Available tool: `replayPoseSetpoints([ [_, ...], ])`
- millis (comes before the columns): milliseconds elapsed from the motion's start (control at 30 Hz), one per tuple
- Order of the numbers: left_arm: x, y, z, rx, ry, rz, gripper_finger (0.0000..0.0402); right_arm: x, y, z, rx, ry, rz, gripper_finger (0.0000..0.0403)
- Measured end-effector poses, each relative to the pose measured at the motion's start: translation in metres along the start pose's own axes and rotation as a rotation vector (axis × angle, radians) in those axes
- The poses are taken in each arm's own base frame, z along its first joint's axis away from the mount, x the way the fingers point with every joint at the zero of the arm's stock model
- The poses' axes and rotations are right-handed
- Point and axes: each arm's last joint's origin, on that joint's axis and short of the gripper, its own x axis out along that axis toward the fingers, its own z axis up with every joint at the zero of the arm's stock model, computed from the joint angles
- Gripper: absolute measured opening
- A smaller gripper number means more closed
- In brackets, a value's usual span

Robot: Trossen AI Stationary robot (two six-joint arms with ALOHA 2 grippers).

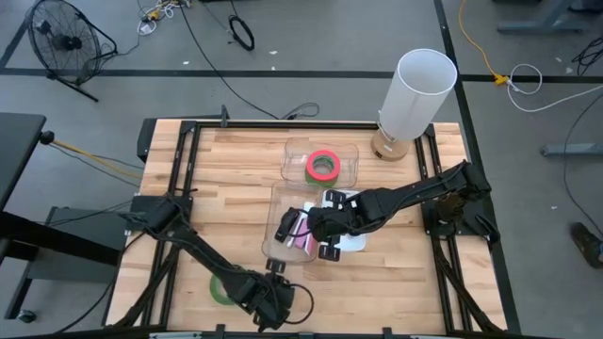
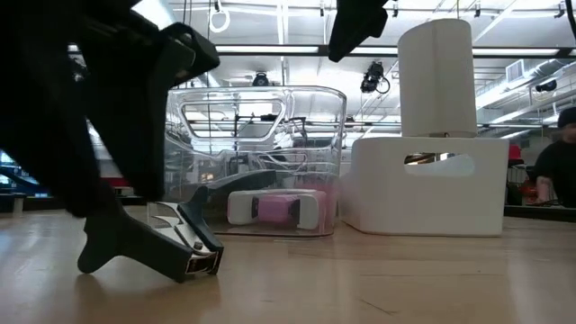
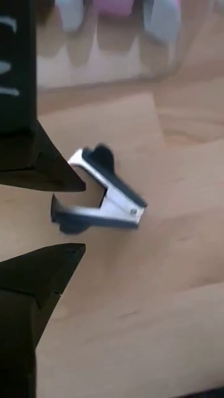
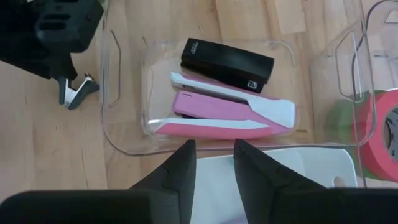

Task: Pick and place Stapler, Stapler remover, tape
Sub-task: Put the black staple remover into the white bin

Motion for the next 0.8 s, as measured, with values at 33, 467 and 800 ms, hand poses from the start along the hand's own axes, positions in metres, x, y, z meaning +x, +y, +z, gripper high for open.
replayPoseSetpoints([
  [33,0.001,0.0,0.0,-0.004,0.008,-0.017,0.0149,0.0,0.0,0.0,-0.001,0.001,0.0,0.011],
  [467,0.023,-0.006,-0.002,-0.005,0.029,-0.042,0.0103,0.0,0.0,0.0,-0.015,-0.005,0.0,0.011],
  [800,0.007,-0.011,0.006,-0.009,0.008,-0.025,0.0042,0.0,0.0,0.0,-0.018,-0.004,0.001,0.011],
])
